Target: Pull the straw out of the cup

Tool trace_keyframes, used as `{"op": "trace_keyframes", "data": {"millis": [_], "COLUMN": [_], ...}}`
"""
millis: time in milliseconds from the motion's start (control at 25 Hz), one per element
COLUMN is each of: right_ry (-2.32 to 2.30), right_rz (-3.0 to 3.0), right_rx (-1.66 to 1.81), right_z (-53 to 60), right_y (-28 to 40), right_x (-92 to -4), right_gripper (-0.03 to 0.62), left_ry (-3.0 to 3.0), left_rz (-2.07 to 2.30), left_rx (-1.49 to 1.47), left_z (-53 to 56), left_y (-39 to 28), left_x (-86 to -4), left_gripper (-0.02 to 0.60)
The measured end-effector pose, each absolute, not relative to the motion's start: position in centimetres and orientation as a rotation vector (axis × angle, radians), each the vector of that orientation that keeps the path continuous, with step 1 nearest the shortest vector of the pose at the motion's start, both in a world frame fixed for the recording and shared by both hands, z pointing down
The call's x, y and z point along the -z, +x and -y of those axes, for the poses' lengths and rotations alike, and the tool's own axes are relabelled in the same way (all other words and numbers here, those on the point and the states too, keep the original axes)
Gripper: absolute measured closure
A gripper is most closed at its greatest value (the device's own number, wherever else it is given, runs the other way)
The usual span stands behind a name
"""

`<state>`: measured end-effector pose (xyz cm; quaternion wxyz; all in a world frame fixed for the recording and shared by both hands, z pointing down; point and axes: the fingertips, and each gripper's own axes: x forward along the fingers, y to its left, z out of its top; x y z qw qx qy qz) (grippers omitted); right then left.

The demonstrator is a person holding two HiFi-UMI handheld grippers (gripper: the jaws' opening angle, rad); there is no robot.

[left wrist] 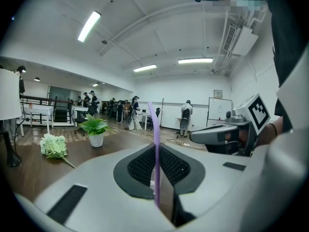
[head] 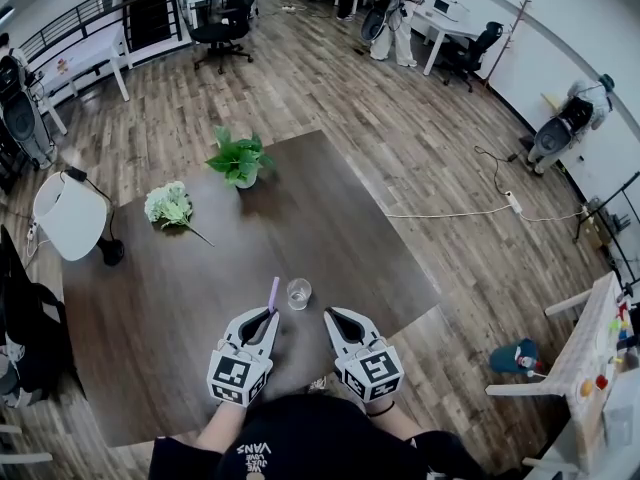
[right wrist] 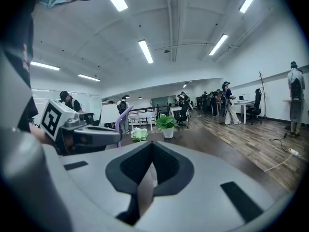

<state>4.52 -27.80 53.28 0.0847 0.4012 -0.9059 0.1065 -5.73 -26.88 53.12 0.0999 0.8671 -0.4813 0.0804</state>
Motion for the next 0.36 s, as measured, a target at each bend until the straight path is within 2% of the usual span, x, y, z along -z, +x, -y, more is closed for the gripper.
{"op": "trace_keyframes", "data": {"millis": [360], "right_ry": [1.197], "right_rz": [2.694], "right_rx": [-0.315], "right_z": [27.52], "right_y": [4.63], "right_x": [-53.58], "right_gripper": [0.577], "left_ry": [2.549], "left_rz": [1.433], "left_rx": [-0.240], "left_z": [26.70], "left_y": [-5.92], "left_x": [-53.63], "left_gripper": [0.551]}}
